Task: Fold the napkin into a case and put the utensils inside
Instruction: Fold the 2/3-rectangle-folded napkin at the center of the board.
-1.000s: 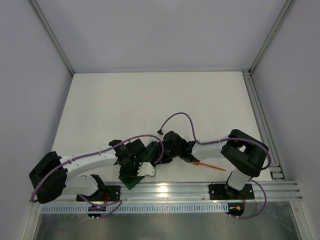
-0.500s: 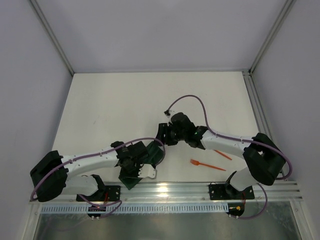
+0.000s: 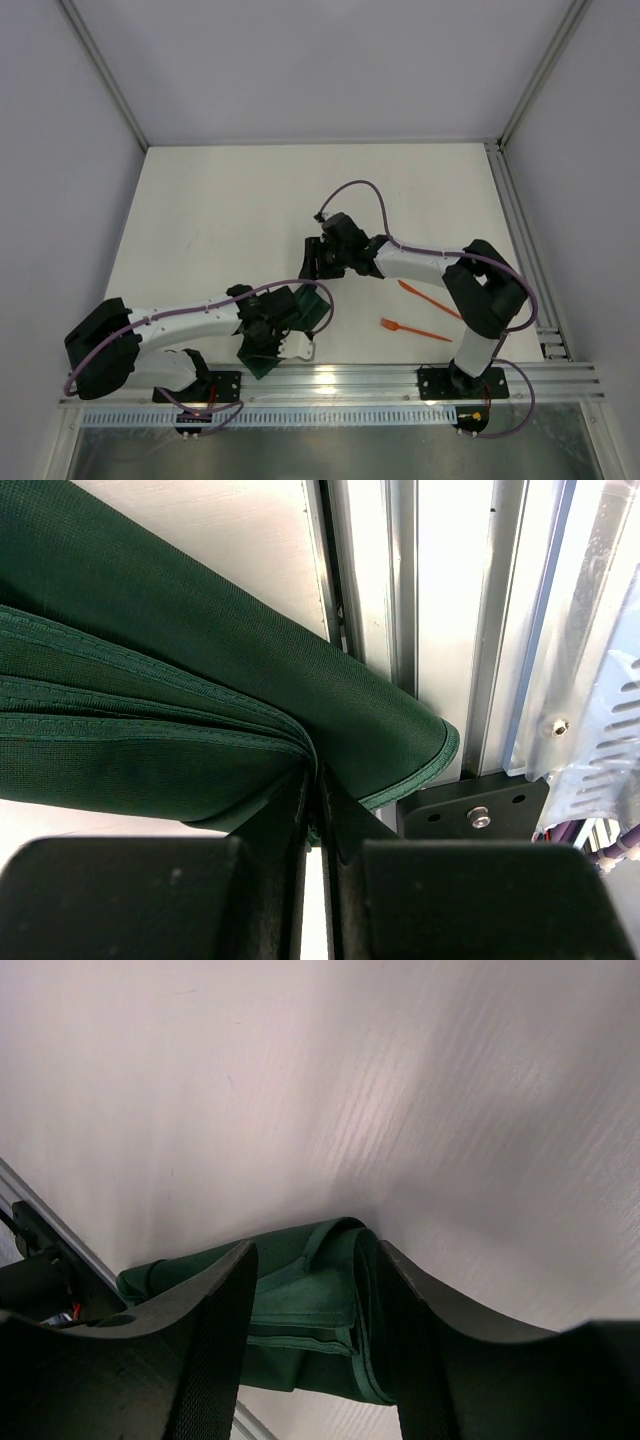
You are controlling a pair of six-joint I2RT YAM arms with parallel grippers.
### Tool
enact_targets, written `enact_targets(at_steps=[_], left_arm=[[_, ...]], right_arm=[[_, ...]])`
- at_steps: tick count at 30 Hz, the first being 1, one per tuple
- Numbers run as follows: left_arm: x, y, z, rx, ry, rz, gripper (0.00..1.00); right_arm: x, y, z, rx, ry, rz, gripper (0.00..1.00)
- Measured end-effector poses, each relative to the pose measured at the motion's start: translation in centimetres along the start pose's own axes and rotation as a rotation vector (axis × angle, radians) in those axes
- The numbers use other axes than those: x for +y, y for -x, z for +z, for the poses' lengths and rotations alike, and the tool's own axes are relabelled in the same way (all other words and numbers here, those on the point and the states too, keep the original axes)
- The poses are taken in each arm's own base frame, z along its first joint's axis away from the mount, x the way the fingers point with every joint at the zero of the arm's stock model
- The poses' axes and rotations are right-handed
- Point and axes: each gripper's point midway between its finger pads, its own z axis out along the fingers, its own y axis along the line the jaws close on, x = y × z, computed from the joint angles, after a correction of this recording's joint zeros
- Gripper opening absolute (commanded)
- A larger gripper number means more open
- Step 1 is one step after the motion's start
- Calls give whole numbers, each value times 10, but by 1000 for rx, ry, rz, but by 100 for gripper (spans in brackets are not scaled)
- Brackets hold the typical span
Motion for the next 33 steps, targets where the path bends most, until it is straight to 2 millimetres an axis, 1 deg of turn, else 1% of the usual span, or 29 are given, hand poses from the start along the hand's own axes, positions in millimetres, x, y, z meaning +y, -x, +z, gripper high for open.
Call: enact_targets(at_steps=[1,3,4,8,12,13,14,16,17,21,23,24,25,30,32,33], left_arm=[[0,0,0,0,1,0,8],[0,0,0,0,0,0,8],[0,0,0,1,0,-1,8],[0,0,0,0,1,-7,8],[0,0,0,2,4,-16,8],[0,0,0,3,4,-17,8],[0,0,0,3,4,-17,8],[0,0,0,3,5,-17,8],[0,0,0,3,6,-18,8],[1,-1,0,4,7,-18,9],[1,-1,0,5,7,-19,13],[1,-1,0,5,8,-20,16],[1,-1,0,6,10,-21,17],[5,-1,-3,2,44,-35,25],[7,0,-5,-3,60,-37,27],[8,-1,-6,-3,68,-38,32]], right_arm=[[-1,-1,0,2,-3,0,48],[-1,-1,0,3,-3,-4,42],[0,-1,0,4,-1,-6,37],[1,-7,1,12,4,-9,25],[-2,-18,3,33,1,2,25],[-3,-20,3,38,0,5,26],[-4,-21,3,41,-2,6,32],[-4,-22,4,42,-2,10,33],[-4,-22,5,42,-1,10,29],[-3,-22,5,43,5,10,4],[-2,-22,5,41,13,11,4],[-3,-23,5,41,15,13,4],[-4,-25,6,41,18,13,4],[-18,-48,5,69,12,33,4],[-20,-55,2,71,20,41,4],[-20,-56,0,67,24,43,4]])
